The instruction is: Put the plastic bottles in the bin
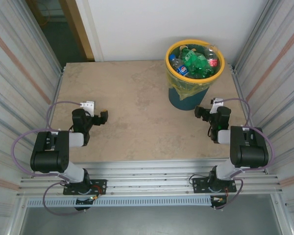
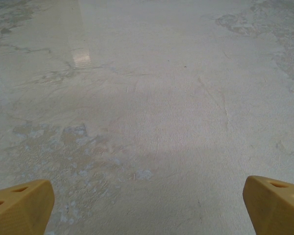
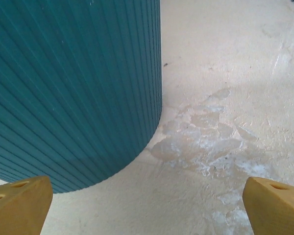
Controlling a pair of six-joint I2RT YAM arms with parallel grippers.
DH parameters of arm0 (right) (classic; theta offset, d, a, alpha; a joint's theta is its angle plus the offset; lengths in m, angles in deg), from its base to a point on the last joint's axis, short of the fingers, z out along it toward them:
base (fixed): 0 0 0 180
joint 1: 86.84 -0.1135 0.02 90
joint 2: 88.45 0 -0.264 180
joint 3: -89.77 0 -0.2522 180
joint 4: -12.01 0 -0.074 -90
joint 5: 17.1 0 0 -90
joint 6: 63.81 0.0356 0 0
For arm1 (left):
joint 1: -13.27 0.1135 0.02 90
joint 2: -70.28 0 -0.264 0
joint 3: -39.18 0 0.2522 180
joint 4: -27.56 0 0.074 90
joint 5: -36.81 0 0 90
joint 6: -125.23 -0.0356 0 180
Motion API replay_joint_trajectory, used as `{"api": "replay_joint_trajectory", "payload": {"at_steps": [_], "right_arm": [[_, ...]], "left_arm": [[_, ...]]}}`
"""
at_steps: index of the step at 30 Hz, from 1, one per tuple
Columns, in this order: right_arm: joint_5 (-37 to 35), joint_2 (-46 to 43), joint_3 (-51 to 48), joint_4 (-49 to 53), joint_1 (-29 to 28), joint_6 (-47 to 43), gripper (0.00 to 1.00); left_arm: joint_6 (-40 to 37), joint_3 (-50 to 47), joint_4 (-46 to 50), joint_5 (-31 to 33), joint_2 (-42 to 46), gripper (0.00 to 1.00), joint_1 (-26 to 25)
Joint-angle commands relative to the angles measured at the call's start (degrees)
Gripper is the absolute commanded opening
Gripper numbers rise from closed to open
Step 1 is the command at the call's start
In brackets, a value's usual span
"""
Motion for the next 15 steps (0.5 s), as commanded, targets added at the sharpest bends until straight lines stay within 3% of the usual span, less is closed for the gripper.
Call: {"api": "replay_joint_trajectory", "payload": {"at_steps": [1,15], "right_arm": [[-1.34,-0.55,-0.1,1.28,-0.35,-1.06,0.98],[-1.49,-0.46,-0.05,1.28,-0.41,-1.09,0.98]], "left_arm": [[-1.21,0.64,-0.14,0.68,0.52,0.99,-0.27],[-1.15,0.77,0.04,0.62,0.43,0.99,-0.28]]}}
